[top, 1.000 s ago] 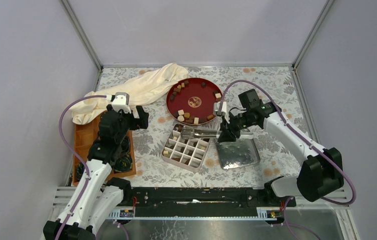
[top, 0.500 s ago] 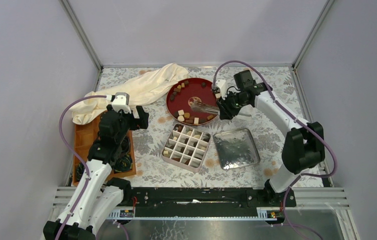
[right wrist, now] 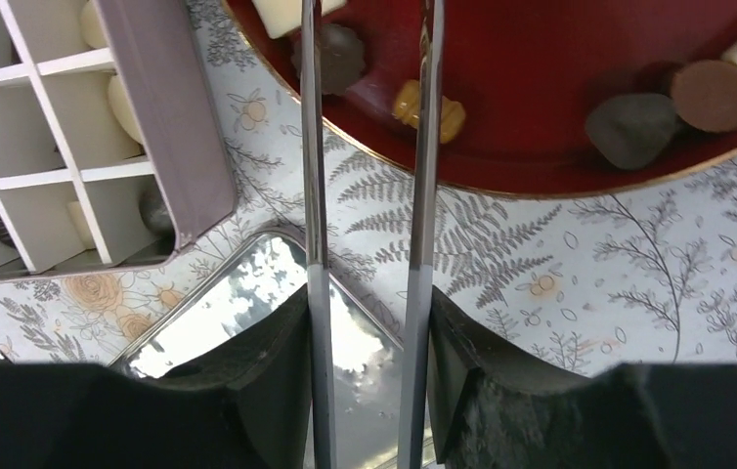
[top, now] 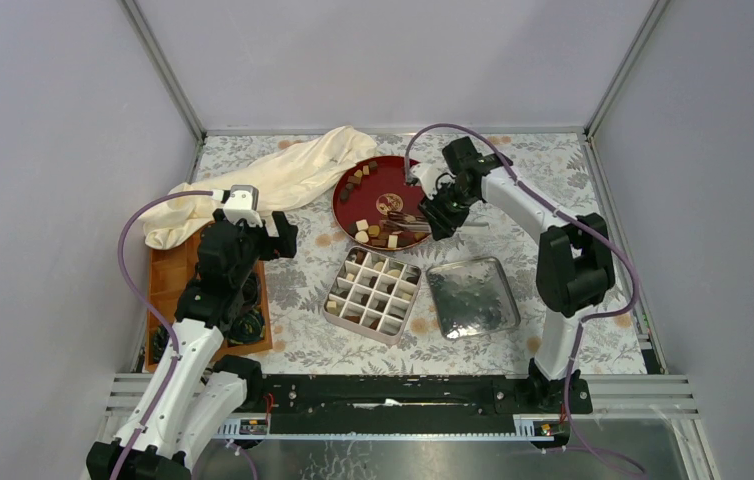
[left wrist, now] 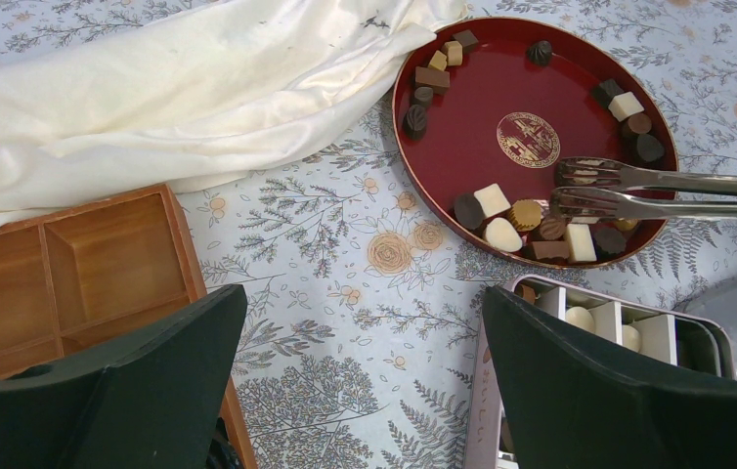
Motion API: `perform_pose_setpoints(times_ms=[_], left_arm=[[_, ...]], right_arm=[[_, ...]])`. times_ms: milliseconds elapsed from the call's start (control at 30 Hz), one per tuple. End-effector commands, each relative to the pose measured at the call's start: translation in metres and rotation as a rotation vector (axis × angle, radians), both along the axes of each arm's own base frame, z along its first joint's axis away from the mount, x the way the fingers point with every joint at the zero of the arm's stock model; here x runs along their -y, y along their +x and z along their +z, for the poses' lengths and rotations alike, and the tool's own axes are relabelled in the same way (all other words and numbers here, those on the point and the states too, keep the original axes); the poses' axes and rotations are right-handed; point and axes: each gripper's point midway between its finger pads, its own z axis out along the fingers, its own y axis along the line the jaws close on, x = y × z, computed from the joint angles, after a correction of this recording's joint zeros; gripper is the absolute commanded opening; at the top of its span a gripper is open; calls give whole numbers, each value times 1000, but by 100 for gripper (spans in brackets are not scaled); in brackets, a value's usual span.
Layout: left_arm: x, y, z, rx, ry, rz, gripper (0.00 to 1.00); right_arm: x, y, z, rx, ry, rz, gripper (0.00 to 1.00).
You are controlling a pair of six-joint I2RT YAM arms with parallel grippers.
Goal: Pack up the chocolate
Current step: Move the fake chocolate to the plate.
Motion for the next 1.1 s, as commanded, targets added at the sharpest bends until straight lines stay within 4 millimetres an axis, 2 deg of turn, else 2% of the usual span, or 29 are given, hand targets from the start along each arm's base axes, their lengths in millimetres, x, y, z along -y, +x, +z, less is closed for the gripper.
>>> perform_pose_setpoints(times_ms=[0, 467, 767, 1067], left_arm=[[4, 3, 10, 53, 4, -26, 99], [4, 3, 9, 49, 5, -27, 99], [4, 3, 9, 50, 5, -27, 99], [5, 3, 10, 53, 4, -28, 99]], right_arm=[[-22, -1, 12, 11, 14, 60, 48], [-41, 12, 3, -8, -13, 37, 51], [-34, 32, 7, 59, -66, -61, 42], [-26, 37, 13, 97, -80, -98, 33]])
